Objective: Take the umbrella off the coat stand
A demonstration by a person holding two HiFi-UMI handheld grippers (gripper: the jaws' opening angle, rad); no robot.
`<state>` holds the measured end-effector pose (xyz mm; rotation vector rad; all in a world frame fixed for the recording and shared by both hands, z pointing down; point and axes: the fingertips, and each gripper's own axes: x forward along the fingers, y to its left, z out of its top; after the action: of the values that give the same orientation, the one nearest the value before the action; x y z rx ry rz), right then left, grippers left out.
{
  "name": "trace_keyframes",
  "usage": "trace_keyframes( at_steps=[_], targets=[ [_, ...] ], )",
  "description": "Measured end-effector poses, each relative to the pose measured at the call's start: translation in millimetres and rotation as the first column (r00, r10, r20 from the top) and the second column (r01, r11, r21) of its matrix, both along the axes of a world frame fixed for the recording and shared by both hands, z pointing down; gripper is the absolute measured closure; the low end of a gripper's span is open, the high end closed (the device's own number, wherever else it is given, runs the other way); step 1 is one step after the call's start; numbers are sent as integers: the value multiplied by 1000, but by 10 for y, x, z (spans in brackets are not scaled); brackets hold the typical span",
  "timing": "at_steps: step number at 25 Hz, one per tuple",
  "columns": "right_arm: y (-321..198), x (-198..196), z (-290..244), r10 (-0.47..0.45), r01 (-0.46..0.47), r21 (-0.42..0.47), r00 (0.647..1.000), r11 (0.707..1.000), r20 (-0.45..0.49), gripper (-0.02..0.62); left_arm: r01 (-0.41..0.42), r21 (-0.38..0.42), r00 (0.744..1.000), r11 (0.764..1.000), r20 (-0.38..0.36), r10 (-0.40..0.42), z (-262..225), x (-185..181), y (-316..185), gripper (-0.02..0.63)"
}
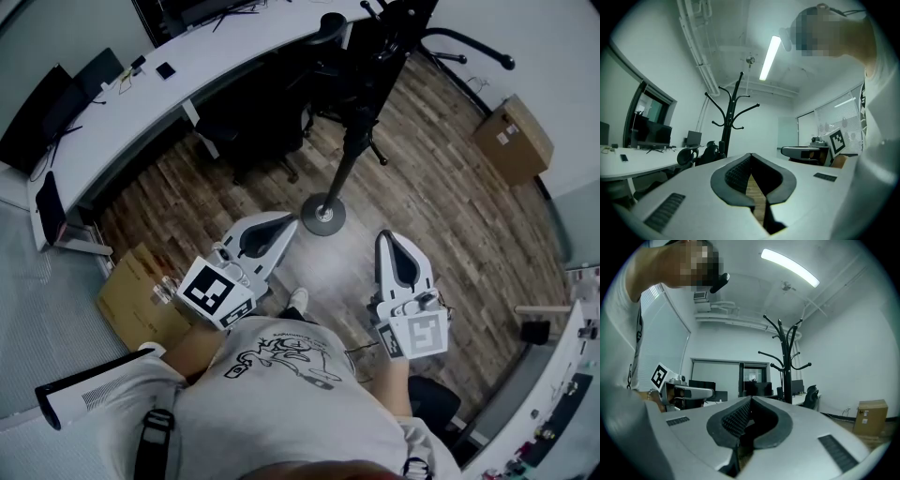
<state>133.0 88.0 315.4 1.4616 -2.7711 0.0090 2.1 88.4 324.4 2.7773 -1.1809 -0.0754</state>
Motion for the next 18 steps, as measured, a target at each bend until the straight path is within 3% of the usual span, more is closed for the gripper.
trace_keyframes(
  at_steps=[6, 18],
  targets=[
    [-241, 149, 124, -14, 14, -27, 1000, 1000, 16, 588, 8, -29, 1000, 1000, 6, -7, 120, 161, -195, 584],
    [-771, 142, 239, -19, 21, -55, 999, 998, 33, 587, 35, -42, 999, 998, 1, -35, 205, 78, -755, 585]
  ],
)
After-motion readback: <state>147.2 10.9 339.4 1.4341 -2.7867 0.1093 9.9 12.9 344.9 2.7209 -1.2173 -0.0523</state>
